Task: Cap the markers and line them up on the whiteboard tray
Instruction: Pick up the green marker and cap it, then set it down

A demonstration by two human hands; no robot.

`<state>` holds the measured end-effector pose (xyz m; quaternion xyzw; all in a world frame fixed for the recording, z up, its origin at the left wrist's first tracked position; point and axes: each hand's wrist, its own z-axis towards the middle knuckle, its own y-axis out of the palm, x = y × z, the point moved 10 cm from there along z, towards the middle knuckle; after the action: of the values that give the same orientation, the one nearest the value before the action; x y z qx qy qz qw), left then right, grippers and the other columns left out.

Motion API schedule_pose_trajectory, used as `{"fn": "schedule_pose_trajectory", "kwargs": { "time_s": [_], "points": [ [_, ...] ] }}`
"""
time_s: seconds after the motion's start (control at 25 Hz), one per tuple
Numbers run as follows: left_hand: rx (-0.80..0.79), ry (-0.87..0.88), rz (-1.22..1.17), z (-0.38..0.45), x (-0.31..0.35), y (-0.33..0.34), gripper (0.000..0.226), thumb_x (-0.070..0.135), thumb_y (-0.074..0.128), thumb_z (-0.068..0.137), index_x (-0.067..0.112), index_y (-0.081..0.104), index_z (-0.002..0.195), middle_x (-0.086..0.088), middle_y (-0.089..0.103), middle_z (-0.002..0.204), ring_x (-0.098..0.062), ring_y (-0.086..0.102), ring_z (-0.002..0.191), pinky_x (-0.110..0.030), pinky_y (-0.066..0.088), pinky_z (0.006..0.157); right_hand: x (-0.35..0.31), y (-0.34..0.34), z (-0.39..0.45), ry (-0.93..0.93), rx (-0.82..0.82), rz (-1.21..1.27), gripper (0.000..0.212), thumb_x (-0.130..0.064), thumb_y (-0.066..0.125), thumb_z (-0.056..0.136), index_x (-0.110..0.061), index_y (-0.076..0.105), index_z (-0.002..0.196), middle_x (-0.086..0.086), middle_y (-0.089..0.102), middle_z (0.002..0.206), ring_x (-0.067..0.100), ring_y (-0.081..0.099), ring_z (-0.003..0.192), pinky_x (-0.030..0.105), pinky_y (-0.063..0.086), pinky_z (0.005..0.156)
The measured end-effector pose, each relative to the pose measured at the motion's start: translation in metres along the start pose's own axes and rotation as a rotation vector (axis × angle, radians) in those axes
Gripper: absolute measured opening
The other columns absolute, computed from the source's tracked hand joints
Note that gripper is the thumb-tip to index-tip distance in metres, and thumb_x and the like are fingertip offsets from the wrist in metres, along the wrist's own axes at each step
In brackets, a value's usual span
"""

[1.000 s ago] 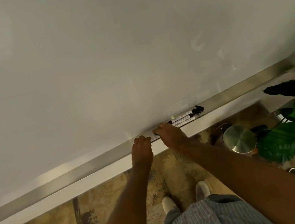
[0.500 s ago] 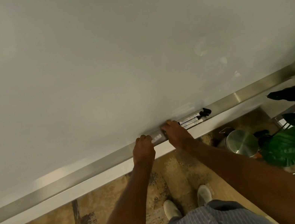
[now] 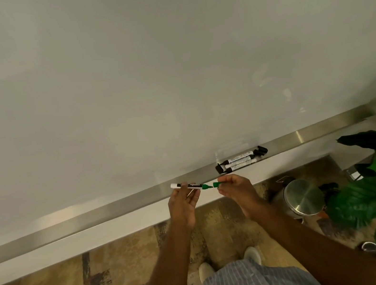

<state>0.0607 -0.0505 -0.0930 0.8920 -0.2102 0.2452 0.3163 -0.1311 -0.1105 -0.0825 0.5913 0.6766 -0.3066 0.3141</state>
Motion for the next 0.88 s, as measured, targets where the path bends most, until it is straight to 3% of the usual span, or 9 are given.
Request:
{"fn": "schedule_pose_trajectory", "kwargs": {
  "time_s": [0.28, 0.64, 0.88],
  "points": [
    [0.031, -0.026, -0.041, -0.011, -0.006, 0.001, 0.003, 0.006, 0.062, 0.097, 0.003, 0.064, 0.099, -0.017, 0.070, 0.099, -0.031, 0.070, 0.098, -0.038, 0.059, 0.087, -0.007, 0.002, -0.011, -0.065, -0.053, -0.008, 0.020, -0.005, 0.072, 0.087, -0.022, 0.073, 0.096, 0.002, 0.076, 0.095, 0.017, 0.072, 0.091, 0.017, 0.059, 0.067],
    [-0.007, -0.014, -0.001, -0.021, -0.010, 0.010, 0.008, 0.008, 0.064, 0.096, 0.001, 0.066, 0.097, -0.014, 0.074, 0.094, -0.026, 0.072, 0.095, -0.034, 0.062, 0.084, -0.021, -0.002, -0.022, -0.259, -0.025, -0.182, 0.023, -0.005, 0.075, 0.086, -0.019, 0.077, 0.104, -0.010, 0.076, 0.092, 0.007, 0.073, 0.084, 0.011, 0.056, 0.068],
    [-0.016, 0.000, 0.056, -0.023, -0.015, 0.023, 0.008, 0.008, 0.064, 0.096, 0.001, 0.067, 0.099, -0.013, 0.075, 0.094, -0.026, 0.072, 0.095, -0.036, 0.060, 0.089, -0.023, -0.017, -0.020, -0.231, -0.038, -0.152, 0.023, -0.005, 0.076, 0.084, -0.018, 0.078, 0.102, -0.004, 0.078, 0.091, 0.009, 0.073, 0.085, 0.014, 0.057, 0.068]
  ]
}}
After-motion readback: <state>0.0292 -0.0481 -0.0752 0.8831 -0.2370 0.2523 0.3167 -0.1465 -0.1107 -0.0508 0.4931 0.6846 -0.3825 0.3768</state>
